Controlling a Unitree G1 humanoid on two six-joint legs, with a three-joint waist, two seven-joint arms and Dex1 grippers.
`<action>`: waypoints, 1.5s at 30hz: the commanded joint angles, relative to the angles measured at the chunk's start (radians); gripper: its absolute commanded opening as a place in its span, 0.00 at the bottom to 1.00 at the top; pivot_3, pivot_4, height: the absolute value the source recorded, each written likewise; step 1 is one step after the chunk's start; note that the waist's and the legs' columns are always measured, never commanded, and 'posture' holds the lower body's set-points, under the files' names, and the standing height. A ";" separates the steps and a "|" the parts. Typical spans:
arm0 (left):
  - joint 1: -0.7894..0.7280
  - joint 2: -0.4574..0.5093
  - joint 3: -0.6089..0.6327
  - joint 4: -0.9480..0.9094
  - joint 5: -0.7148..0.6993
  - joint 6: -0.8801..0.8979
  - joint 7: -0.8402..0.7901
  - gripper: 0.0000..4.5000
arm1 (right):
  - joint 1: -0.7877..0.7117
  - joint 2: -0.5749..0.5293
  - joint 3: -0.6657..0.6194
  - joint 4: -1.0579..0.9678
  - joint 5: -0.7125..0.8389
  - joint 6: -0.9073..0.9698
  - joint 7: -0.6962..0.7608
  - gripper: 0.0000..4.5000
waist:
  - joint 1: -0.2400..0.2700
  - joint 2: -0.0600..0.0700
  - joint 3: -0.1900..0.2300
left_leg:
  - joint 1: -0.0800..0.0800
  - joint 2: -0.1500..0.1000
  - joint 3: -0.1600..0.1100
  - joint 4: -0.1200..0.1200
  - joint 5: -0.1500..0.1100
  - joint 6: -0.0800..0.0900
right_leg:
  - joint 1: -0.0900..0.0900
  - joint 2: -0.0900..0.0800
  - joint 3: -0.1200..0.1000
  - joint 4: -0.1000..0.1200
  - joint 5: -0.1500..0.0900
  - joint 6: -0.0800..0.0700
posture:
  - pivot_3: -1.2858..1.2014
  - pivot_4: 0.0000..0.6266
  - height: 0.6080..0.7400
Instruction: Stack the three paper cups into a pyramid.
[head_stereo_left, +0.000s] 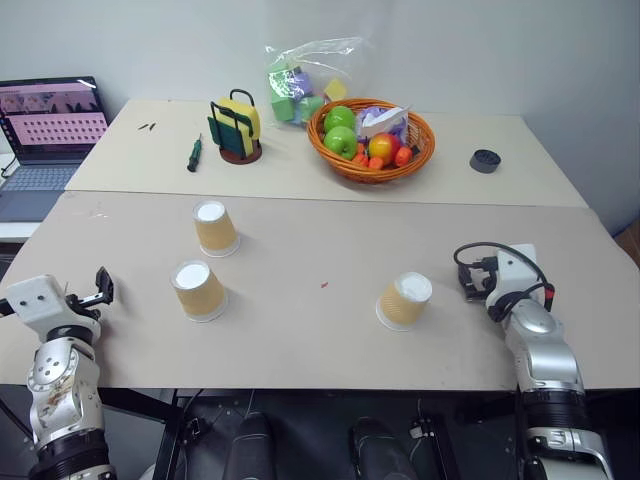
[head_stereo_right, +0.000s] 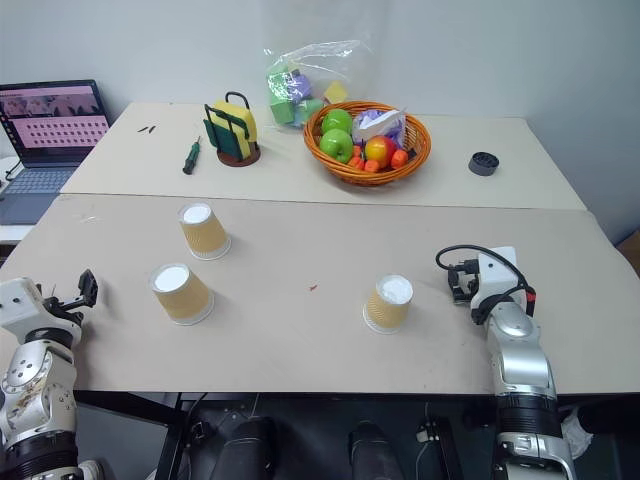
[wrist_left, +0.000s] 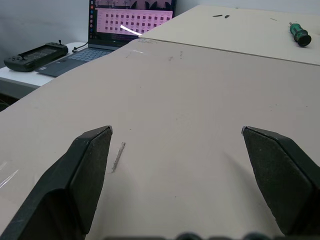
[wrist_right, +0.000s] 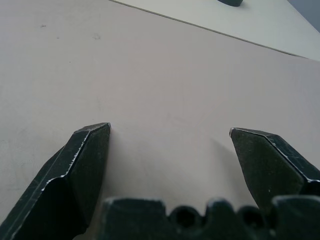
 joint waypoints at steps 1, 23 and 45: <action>-0.011 0.009 -0.015 -0.051 -0.005 0.011 -0.014 0.99 | -0.034 -0.006 -0.062 -0.007 0.013 -0.001 -0.050 1.00 | 0.000 0.000 0.000 | 0.000 0.000 0.000 0.000 0.000 0.000 | 0.000 0.000 0.000 0.000 0.000 0.000 | 0.52 0.24 0.46; 0.076 0.069 -0.063 -0.068 -0.010 0.030 -0.227 0.99 | -0.134 -0.467 0.085 -0.880 0.932 0.586 0.800 1.00 | -0.004 0.002 0.001 | -0.009 -0.003 -0.007 0.000 -0.002 0.002 | -0.005 -0.002 -0.006 0.004 -0.004 -0.005 | 0.52 0.24 0.46; 0.184 0.408 -0.205 -0.431 -0.120 0.177 -0.776 0.99 | -0.130 -0.421 0.248 -0.817 0.651 0.422 0.845 1.00 | -0.001 0.001 0.002 | -0.005 -0.001 -0.003 -0.001 -0.003 0.000 | -0.005 -0.004 -0.006 0.000 -0.008 -0.015 | 0.52 0.24 0.46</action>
